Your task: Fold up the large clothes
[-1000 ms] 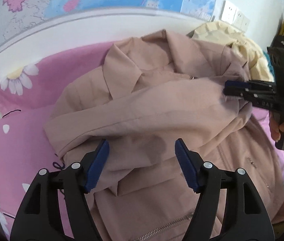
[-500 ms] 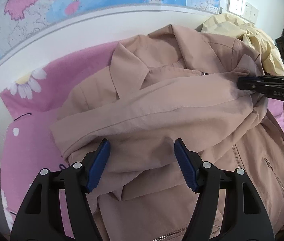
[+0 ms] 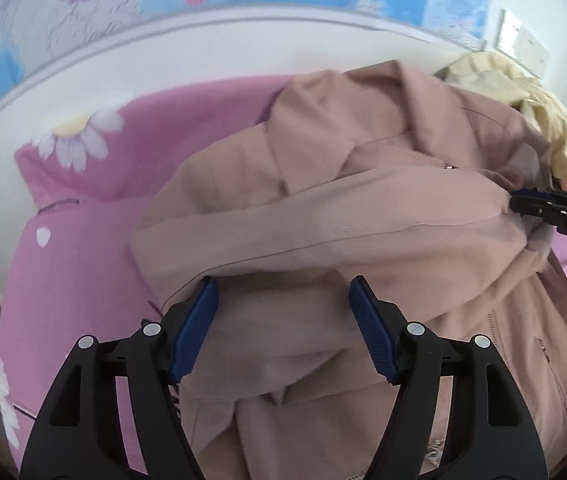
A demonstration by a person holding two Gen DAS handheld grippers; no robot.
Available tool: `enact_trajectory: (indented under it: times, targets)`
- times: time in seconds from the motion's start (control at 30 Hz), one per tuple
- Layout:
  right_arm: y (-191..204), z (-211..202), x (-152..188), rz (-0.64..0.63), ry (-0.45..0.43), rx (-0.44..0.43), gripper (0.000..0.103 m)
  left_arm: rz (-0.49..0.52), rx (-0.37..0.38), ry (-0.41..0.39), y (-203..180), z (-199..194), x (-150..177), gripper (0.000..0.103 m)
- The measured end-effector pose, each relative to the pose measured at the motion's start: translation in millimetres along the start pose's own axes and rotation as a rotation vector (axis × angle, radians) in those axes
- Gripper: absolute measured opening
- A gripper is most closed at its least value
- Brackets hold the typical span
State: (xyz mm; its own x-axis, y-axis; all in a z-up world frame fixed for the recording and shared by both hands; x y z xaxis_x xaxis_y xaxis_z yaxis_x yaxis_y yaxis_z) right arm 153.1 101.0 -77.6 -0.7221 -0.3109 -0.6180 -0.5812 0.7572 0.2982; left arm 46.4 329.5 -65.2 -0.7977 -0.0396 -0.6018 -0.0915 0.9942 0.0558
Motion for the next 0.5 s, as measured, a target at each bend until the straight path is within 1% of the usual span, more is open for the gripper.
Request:
enact_trajectory:
  times: [0.07,0.13,0.2,0.23,0.27,0.33,0.37,0.43,0.47,0.5]
  targets:
    - [-5.1,4.6,1.2,0.019,0.0,-0.004,0.019,-0.011,-0.007,0.015,4.6,3.6,4.0,0.068]
    - [-5.9,6.2,1.9,0.03,0.003,-0.013,0.021,-0.02,-0.016,0.02,8.7,3.2,7.2,0.067]
    - [-3.1,-0.2,3.7,0.026,0.002,-0.034,0.03,-0.035,0.001,0.011,13.4,-3.2,10.5,0.067]
    - [-1.5,-5.5,4.8,0.025,-0.002,-0.056,0.045,-0.044,0.008,0.003,17.2,-8.6,13.3,0.068]
    - [0.5,-16.5,8.3,0.026,-0.015,-0.092,0.055,-0.048,0.013,-0.002,19.7,-13.1,16.1,0.07]
    - [3.3,-35.9,16.2,0.014,-0.043,-0.099,0.063,-0.052,0.019,-0.025,27.4,-26.5,25.4,0.074]
    - [1.6,-43.4,19.7,0.013,-0.051,-0.102,0.063,-0.059,0.019,-0.031,32.8,-33.1,31.6,0.075]
    - [-5.2,-60.3,30.8,0.034,-0.067,-0.131,0.063,-0.072,0.025,-0.033,41.6,-42.2,42.6,0.075]
    - [-10.5,-68.6,39.0,0.059,-0.072,-0.154,0.068,-0.082,0.031,-0.031,47.4,-46.1,50.0,0.075]
    - [-16.3,-75.1,47.8,0.087,-0.074,-0.158,0.071,-0.094,0.037,-0.016,52.7,-47.7,57.6,0.075]
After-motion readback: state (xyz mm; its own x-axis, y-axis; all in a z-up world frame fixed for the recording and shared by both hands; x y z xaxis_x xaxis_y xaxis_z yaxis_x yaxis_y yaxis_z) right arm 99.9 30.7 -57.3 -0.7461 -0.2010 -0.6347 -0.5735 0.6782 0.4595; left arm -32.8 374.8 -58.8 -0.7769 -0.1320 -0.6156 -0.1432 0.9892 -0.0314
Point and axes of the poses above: each gripper's, at about its wrist camera, not at the fingertips, and z roughly the way its jaws point, y to its left, x to its underside, the point moved 1 cm from there along z, roughly the way its jaws point, and after that the axes turned 7 degrees about -x, right-handed, at the moved point
